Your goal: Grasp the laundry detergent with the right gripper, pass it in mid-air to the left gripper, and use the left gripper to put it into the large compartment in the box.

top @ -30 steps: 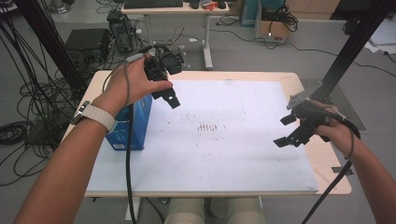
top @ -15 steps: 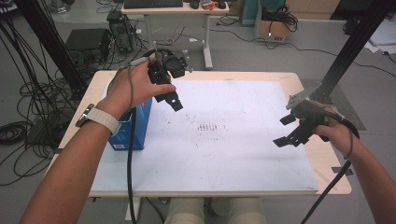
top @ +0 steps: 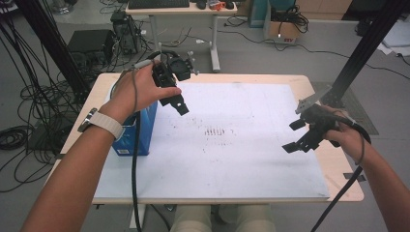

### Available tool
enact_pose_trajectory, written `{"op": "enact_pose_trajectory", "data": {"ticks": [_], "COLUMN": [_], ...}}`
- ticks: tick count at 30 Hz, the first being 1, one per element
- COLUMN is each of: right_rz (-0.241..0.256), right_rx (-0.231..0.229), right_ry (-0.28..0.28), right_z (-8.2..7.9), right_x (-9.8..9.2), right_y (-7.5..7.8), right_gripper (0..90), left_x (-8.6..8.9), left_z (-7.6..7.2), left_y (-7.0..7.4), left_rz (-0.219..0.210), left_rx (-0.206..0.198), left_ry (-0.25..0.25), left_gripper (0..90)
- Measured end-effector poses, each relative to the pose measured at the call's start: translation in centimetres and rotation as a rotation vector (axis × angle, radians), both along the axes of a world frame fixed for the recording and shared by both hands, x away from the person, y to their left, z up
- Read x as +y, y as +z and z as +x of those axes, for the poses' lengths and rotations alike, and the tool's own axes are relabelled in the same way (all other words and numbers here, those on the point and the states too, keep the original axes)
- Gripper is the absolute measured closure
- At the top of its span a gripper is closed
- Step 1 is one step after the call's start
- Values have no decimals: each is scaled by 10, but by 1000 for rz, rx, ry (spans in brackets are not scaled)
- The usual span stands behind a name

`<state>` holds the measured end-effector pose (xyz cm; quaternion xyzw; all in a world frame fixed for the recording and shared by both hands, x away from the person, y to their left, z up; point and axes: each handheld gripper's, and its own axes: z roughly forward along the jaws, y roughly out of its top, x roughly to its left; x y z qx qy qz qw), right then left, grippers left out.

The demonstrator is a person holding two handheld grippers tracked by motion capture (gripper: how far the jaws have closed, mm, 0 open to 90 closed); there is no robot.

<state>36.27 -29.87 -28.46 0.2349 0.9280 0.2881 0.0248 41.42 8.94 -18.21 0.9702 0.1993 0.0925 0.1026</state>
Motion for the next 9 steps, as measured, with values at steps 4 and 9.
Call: {"op": "enact_pose_trajectory", "data": {"ticks": [4, 9], "right_rz": [-21, -23], "right_rx": [7, 7], "right_ry": [8, 7], "right_z": [1, 1], "right_x": [-1, -2], "right_y": [1, 1], "right_gripper": [43, 44], "left_x": [0, 0], "left_z": [0, 0], "left_y": [0, 0], "left_rz": [0, -3], "left_rx": [1, 0], "left_ry": [2, 2], "left_gripper": [82, 82]}}
